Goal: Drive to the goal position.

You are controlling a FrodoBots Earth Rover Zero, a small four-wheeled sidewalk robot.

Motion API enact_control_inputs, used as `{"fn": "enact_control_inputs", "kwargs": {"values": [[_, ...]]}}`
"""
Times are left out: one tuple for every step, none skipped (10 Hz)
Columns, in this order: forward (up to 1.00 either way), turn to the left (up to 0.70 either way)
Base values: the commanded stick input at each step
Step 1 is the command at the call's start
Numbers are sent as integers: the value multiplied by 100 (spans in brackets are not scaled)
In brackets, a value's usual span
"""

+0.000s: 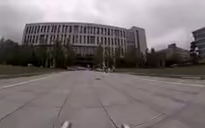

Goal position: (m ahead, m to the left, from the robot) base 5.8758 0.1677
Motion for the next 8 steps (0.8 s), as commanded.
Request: {"fn": "enact_control_inputs", "kwargs": {"values": [[100, -11], [100, -26], [100, -4], [100, -2], [100, -1], [100, -9], [100, -20], [100, -8]]}}
